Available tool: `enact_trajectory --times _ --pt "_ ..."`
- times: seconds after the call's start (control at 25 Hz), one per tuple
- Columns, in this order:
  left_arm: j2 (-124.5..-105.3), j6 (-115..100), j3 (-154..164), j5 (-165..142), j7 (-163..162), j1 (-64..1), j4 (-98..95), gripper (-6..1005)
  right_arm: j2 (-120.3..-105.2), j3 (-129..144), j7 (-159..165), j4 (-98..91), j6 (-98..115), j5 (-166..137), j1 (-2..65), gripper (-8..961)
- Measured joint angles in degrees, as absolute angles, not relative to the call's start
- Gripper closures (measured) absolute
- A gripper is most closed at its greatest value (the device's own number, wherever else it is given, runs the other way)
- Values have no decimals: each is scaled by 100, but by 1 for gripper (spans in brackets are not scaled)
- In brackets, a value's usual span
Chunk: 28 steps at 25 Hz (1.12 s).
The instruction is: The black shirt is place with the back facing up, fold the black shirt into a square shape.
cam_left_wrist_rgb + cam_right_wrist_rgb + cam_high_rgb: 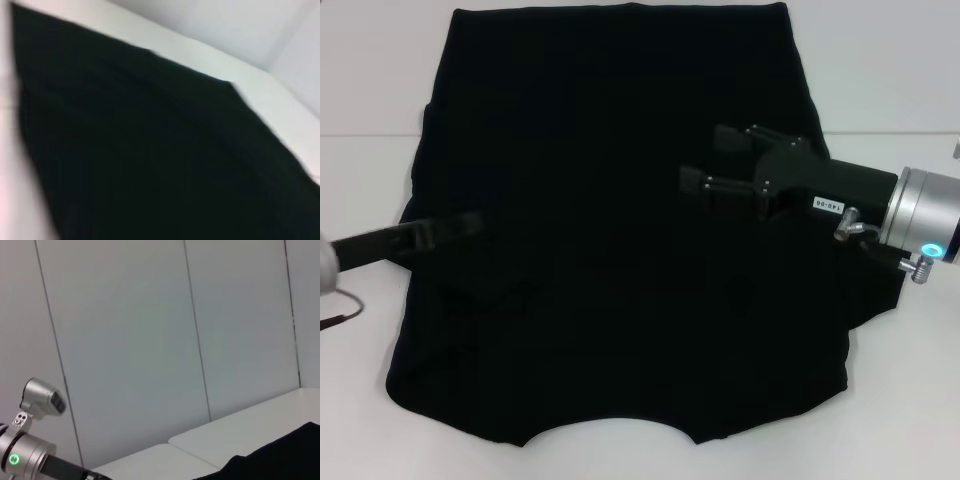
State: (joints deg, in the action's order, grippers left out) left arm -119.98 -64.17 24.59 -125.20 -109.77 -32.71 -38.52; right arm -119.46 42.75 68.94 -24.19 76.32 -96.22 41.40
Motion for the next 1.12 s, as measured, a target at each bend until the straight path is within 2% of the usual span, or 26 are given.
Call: enact_trajectory --times 0.32,0.4,1.12 --pt "-12030 -5394 2463 -12832 -11657 -3199 -3832 214 -11949 4250 6899 -2426 7571 -9615 4179 36" --pt "-12042 -5271 2469 -12822 -11650 -3193 -3827 99 -11952 4250 6899 -2426 7562 -9615 4184 36" --pt "-12041 -4959 2552 -12848 -11615 -3198 -3634 100 -11953 4238 6899 -2426 7542 -9615 4148 37"
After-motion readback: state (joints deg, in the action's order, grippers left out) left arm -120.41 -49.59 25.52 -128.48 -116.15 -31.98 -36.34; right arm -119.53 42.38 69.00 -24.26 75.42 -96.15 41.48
